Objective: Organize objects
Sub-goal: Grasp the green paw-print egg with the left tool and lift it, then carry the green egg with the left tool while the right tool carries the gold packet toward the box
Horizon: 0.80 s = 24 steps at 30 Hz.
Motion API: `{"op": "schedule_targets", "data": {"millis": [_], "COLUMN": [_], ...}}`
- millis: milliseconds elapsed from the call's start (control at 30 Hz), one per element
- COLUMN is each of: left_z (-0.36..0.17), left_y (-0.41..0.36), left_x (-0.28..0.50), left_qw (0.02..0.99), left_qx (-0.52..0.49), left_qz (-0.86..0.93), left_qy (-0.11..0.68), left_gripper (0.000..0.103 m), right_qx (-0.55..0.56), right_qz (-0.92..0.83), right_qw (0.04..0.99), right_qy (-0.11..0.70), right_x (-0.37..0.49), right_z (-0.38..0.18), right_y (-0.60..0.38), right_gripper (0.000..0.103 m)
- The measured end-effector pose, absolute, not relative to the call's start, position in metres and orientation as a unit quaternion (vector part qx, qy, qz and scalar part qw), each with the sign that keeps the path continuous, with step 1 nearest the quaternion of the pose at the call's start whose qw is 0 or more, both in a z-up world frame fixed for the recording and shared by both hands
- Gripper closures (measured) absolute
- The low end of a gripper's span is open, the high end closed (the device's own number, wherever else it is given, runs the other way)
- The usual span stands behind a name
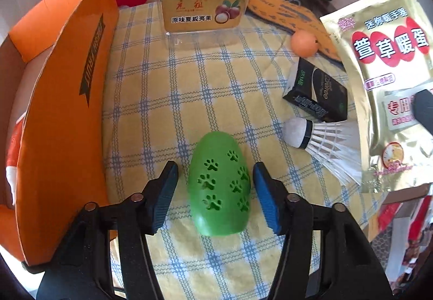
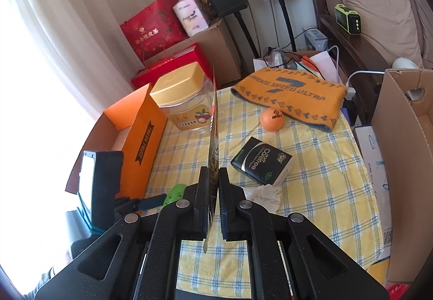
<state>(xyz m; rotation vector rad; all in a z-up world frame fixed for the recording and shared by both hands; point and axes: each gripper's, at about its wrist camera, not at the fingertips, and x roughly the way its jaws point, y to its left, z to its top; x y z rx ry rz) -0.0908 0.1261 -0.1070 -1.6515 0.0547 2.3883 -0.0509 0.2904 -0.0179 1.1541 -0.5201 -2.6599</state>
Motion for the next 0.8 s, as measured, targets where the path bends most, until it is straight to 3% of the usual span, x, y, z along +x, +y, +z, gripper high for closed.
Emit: {"op": "schedule_targets", "data": {"millis": [33,67,300,800], "left_z": [-0.107,-0.107,-0.097,-0.009], "left_y": [0.127,0.128,0.122,0.087], "left_x": [-0.091,-0.092,-0.087,-0.087], "left_qw": [0.118,0.119,0.142,0.204], "left_qx": [-0.563,-0.562,-0.555,-0.502], "left_qz": [0.817,0.818,0.819,0.838], "left_qy": [0.022,0.026,0.015,-0.067], "left_gripper": [0.061,0.061,0.061,0.061], "right_qx": [0.39,0.389,0.385,0.369], "right_qz": [-0.899,-0.899,-0.9,-0.907], "right_qw": [0.098,0.098,0.101,0.13], "right_qy": [-0.176,-0.176,-0.175,-0.156], "right_x": [-0.051,-0.051,-0.051,-0.059], "right_z": [-0.018,-0.018,-0.012,0.02], "right_y": [0.29,0.29,0.29,0.262], "right_gripper": [0.098,0.098,0.098,0.098]}}
